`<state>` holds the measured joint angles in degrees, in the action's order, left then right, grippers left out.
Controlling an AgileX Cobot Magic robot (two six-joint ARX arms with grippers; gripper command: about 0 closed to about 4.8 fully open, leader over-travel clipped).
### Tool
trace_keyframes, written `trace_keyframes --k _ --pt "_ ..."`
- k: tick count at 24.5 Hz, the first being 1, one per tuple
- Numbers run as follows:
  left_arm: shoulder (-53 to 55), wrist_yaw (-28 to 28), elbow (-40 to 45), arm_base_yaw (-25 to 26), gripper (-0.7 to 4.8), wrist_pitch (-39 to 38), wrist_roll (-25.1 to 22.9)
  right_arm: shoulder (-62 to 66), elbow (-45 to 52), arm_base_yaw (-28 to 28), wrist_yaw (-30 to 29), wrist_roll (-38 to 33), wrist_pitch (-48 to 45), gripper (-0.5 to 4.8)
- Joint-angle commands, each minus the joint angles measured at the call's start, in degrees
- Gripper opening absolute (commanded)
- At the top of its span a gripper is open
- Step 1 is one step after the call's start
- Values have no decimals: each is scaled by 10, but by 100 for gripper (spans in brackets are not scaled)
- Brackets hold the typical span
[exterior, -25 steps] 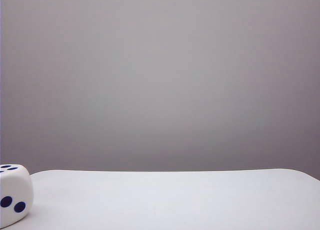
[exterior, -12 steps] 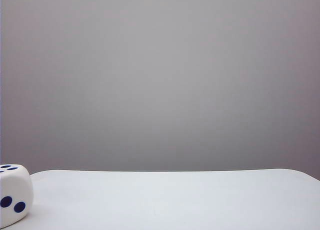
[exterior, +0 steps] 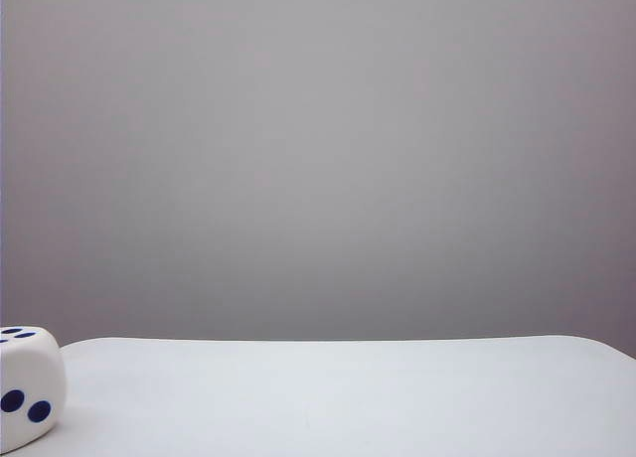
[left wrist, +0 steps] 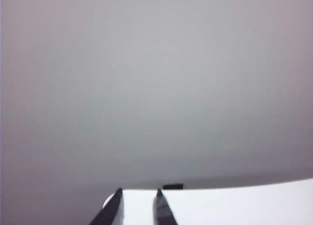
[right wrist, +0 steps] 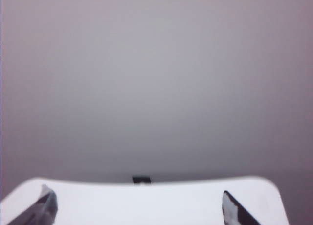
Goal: Pick up the dice on the table and roll the dice.
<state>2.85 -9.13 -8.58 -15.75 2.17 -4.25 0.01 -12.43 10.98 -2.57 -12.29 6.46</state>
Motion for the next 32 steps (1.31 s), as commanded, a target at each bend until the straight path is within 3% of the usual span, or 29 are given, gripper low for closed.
trace_keyframes --k 1,5,7,10,12,17,19,26,32 --pt "-28 11 21 0 80 1 -2 0 21 1 0 -9 -12 272" --pt "-28 17 35 1 80 -9 -2 0 56 0 4 12 -43 203" --pt "-28 16 43 1 80 -8 -3 0 75 0 5 22 -54 121" --pt "-28 14 54 1 80 -2 -15 0 104 0 17 23 -70 89" --pt "-28 14 63 1 79 -2 -16 0 124 -2 31 25 -70 39" --pt "-28 13 81 6 43 3 -12 0 124 -3 39 63 -60 -1" --pt "-28 15 83 13 15 -10 -11 0 124 -3 40 65 -59 -1" --pt "-28 56 83 45 -6 -17 -11 0 124 -3 45 65 -37 -1" --pt "-28 55 82 57 -6 -55 -11 0 124 -3 122 63 0 -1"
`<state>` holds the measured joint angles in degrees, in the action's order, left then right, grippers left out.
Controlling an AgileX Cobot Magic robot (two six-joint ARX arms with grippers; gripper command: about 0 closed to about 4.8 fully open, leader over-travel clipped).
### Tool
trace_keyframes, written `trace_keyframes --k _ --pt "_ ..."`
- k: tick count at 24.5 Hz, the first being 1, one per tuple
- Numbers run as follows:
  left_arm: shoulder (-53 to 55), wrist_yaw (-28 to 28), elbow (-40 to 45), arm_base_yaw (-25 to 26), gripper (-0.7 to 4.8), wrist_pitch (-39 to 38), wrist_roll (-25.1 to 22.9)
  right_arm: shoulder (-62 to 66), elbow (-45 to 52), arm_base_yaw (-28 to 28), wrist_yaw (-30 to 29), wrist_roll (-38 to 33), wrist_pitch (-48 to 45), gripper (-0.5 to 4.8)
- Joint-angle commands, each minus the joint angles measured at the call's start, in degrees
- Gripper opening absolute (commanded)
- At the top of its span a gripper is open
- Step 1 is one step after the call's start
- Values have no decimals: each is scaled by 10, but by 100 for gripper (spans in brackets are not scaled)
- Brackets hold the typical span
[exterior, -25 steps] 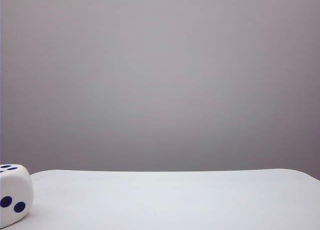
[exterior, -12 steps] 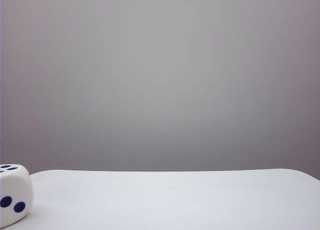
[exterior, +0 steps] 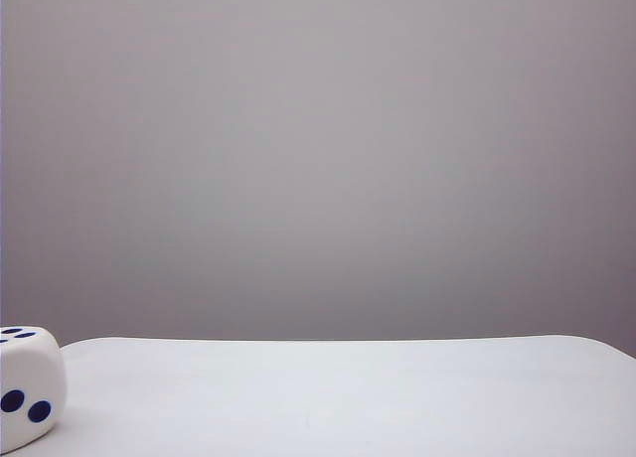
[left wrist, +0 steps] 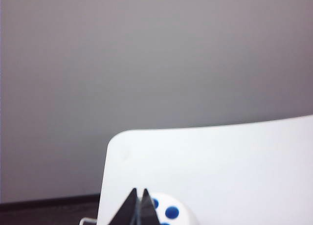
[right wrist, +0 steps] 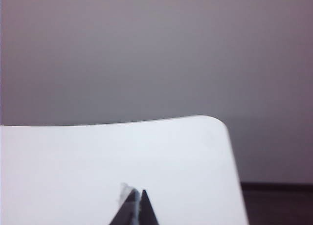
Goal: Pick up the dice on the table and roll the dice.
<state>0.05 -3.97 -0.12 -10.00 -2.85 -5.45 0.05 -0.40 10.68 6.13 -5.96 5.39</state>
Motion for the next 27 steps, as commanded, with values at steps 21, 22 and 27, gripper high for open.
trace_keyframes --k 21,22,27 --pt "2 -12 -2 0 -2 -73 24 0 3 1 44 -2 38 0" --pt "2 -13 -2 0 -2 -73 25 0 3 1 44 -2 38 0" --pt "2 -12 -2 0 -2 -73 25 0 3 1 44 -2 38 0"
